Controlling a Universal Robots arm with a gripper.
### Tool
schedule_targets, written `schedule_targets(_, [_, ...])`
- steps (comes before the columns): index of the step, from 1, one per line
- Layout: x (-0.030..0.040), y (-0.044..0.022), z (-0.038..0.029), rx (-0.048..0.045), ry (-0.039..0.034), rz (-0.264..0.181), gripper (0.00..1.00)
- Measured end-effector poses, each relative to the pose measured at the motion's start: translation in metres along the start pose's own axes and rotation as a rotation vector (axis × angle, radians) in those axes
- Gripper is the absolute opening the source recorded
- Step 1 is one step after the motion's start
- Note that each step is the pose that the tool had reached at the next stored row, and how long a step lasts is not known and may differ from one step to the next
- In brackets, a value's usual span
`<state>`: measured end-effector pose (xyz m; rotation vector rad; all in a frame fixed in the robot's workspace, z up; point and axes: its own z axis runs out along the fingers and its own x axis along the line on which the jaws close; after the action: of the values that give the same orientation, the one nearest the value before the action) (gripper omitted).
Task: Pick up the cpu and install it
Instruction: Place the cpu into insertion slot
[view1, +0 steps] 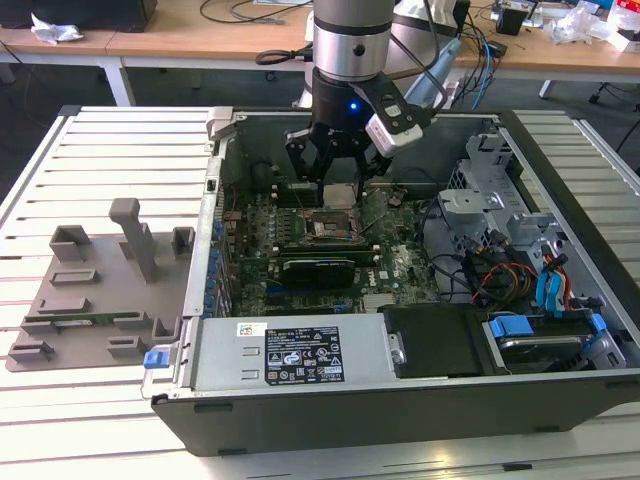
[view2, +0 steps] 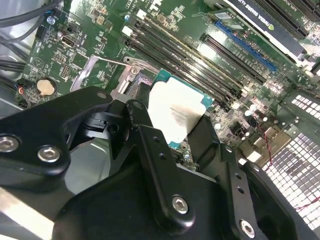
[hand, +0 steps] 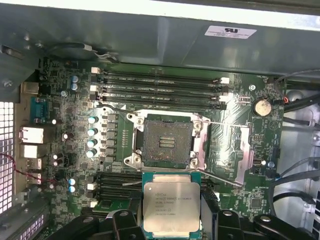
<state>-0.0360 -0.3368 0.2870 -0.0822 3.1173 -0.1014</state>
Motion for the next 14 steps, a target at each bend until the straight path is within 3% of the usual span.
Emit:
schedule_targets(8, [0.0000, 0.0000, 0.0001, 0.0023, 0.0069, 0.104, 0.55])
schedule_targets(14, [0.0000, 0.0000, 0.0003, 0.0064, 0.0159, 0.242, 0.55])
